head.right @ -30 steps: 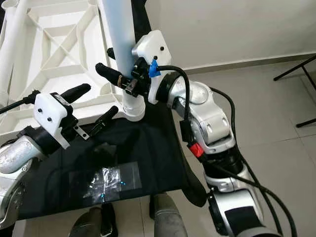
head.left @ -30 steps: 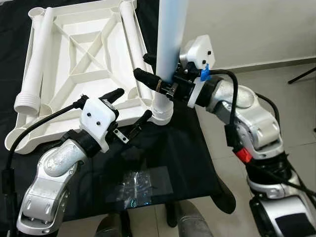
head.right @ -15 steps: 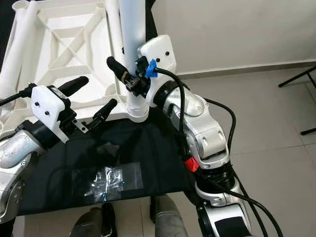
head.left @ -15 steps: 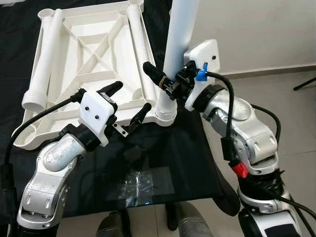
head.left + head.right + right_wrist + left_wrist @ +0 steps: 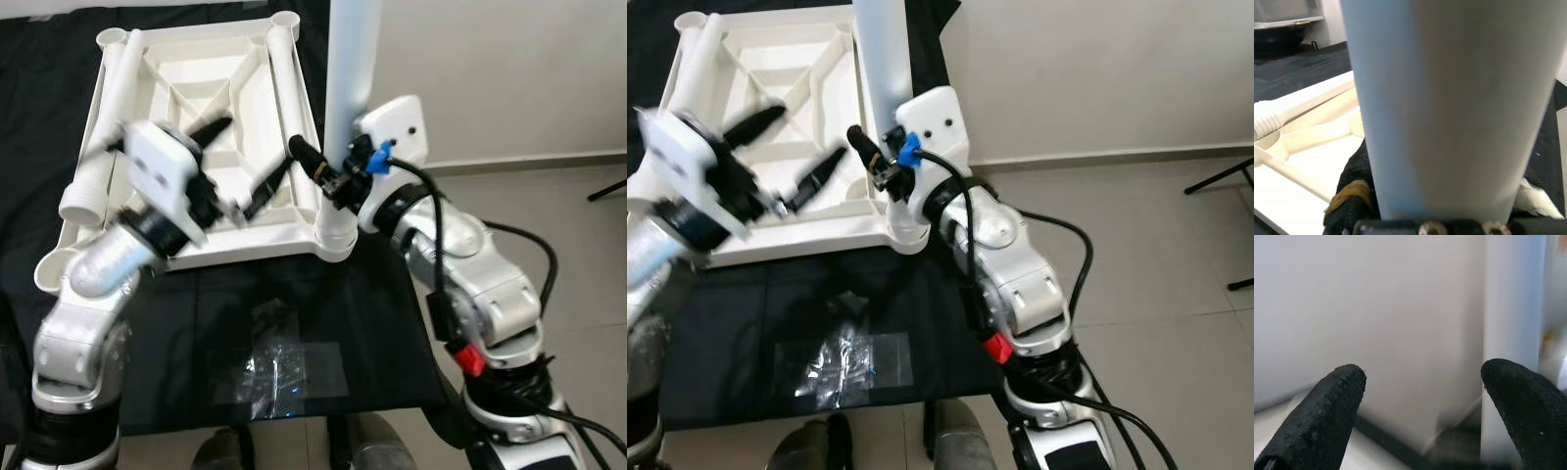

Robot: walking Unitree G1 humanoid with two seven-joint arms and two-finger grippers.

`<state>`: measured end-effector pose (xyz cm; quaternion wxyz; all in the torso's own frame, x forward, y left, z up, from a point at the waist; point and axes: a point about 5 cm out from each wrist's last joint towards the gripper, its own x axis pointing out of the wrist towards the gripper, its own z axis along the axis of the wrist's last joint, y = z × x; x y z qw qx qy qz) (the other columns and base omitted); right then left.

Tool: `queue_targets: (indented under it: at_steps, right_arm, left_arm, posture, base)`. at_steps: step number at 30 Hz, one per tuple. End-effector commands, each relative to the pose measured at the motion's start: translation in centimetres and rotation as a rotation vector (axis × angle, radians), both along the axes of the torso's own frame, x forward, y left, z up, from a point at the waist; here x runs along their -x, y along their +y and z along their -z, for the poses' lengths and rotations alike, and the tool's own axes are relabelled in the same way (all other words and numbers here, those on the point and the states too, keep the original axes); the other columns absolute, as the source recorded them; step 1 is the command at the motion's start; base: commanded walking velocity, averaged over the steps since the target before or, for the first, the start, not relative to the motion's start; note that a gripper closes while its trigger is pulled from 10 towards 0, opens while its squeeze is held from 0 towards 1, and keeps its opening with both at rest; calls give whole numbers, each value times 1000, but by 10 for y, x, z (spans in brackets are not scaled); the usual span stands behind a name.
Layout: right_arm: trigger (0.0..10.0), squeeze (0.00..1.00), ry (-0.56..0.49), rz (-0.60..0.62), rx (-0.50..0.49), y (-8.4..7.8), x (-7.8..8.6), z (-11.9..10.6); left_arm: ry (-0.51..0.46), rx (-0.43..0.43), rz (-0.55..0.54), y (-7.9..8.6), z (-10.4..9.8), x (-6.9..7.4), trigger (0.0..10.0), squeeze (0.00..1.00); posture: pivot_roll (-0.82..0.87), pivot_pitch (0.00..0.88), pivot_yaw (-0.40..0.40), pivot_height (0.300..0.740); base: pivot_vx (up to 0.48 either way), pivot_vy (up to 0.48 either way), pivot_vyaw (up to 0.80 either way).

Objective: Building children table

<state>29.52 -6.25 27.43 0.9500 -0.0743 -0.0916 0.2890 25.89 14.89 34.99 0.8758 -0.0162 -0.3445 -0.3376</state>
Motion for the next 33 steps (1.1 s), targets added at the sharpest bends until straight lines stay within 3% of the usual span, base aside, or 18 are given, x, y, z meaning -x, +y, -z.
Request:
queue_targets:
  at_steps: [1,2,6,13,21,23,27,33]
  right_arm:
    - [10000,0,234,15,73,2,-5,46]
    - [10000,0,232,19,69,3,-5,45]
    - [10000,0,231,31,65,4,-5,45]
    - [10000,0,230,40,61,5,-5,45]
    - [10000,0,224,47,47,9,-5,43]
    - [10000,0,224,47,47,9,-5,43]
    - [10000,0,212,39,45,12,-5,42]
    - [10000,0,193,18,52,15,-4,40]
  left_arm:
    - [13,35,83,3,-4,3,10000,0]
    - [12,80,181,1,-16,4,10000,0]
    - [13,122,296,-1,-29,4,10000,0]
    - [8,102,380,-7,-42,3,10000,0]
    - [106,-72,426,-28,-55,-13,10000,0]
    - [106,-72,426,-28,-55,-13,10000,0]
    - [170,-183,447,-36,-55,-22,10000,0]
    - [199,-220,429,-38,-56,-28,10000,0]
  posture:
    - [-89,229,-22,740]
    - [-85,225,-18,740]
    - [-80,219,-10,740]
    - [-69,215,-2,740]
    - [-51,206,10,740]
    - [-51,206,10,740]
    - [-48,199,16,740]
    - [-48,194,17,740]
  base:
    - [0,0,0]
    - [0,0,0]
    - [0,0,0]
    - [0,0,0]
    - [0,0,0]
    - [0,0,0]
    - [0,0,0]
    - [0,0,0]
